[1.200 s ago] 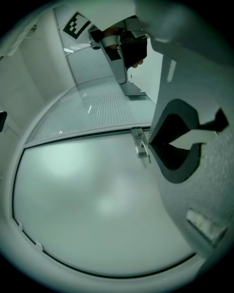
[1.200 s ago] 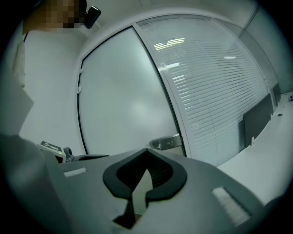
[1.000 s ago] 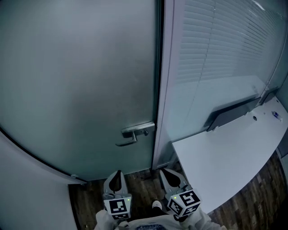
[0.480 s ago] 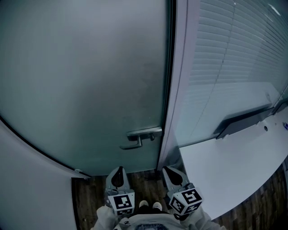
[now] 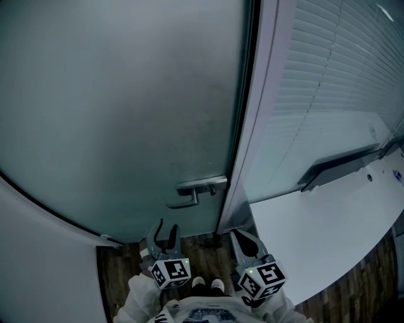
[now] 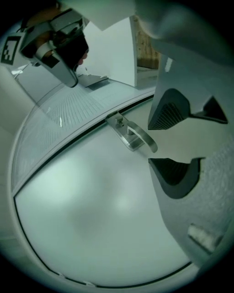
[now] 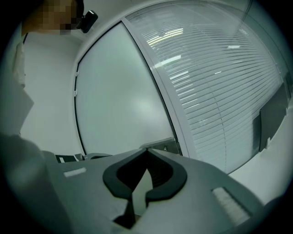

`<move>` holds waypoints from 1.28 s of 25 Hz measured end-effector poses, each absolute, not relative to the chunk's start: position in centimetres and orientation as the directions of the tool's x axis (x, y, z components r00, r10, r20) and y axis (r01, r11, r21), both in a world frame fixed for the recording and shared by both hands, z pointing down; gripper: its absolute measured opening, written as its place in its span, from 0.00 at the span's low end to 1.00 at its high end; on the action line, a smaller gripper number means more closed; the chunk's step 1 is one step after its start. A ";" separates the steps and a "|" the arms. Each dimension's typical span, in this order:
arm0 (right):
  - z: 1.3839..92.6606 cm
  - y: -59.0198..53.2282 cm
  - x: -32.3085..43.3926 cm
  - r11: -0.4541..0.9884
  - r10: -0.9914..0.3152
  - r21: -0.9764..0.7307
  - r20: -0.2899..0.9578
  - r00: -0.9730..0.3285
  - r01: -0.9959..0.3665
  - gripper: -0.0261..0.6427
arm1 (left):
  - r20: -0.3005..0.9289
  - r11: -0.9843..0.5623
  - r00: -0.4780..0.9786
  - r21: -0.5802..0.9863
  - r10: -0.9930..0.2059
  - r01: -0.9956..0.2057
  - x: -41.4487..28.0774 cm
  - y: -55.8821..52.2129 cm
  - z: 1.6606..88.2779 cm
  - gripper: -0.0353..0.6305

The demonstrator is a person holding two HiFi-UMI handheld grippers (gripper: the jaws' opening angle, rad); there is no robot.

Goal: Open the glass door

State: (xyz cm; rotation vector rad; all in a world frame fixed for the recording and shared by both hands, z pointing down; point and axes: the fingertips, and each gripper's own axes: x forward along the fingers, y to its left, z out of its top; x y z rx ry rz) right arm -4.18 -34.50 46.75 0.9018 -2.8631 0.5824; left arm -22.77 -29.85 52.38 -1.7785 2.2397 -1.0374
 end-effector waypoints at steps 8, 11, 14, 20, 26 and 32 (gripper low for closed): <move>46.8 -35.0 -1.8 0.710 -0.591 -0.329 0.201 -0.781 -0.622 0.05 | 0.307 -0.031 -0.345 -0.786 -0.887 -0.618 -23.6 -32.7 54.5 0.36; 46.8 -34.7 -1.3 0.703 -0.601 -0.325 0.205 -0.773 -0.633 0.05 | 0.280 -0.036 -0.361 -0.830 -0.889 -0.557 -24.3 -33.9 54.9 0.36; 46.8 -34.6 -1.0 0.697 -0.607 -0.324 0.209 -0.767 -0.640 0.05 | 0.256 -0.059 -0.371 -0.882 -0.893 -0.467 -24.7 -35.0 54.8 0.36; 47.0 -34.7 -0.4 0.686 -0.616 -0.325 0.217 -0.757 -0.651 0.05 | 0.265 -0.124 -0.360 -0.920 -0.895 -0.371 -24.8 -36.5 55.7 0.36; 47.4 -34.6 -0.3 0.678 -0.617 -0.332 0.227 -0.754 -0.655 0.05 | 0.237 -0.118 -0.373 -0.942 -0.897 -0.313 -24.7 -36.8 56.2 0.24; 48.0 -34.9 -0.5 0.675 -0.610 -0.342 0.239 -0.755 -0.654 0.05 | 0.189 -0.062 -0.383 -0.945 -0.904 -0.321 -24.7 -36.9 56.3 0.23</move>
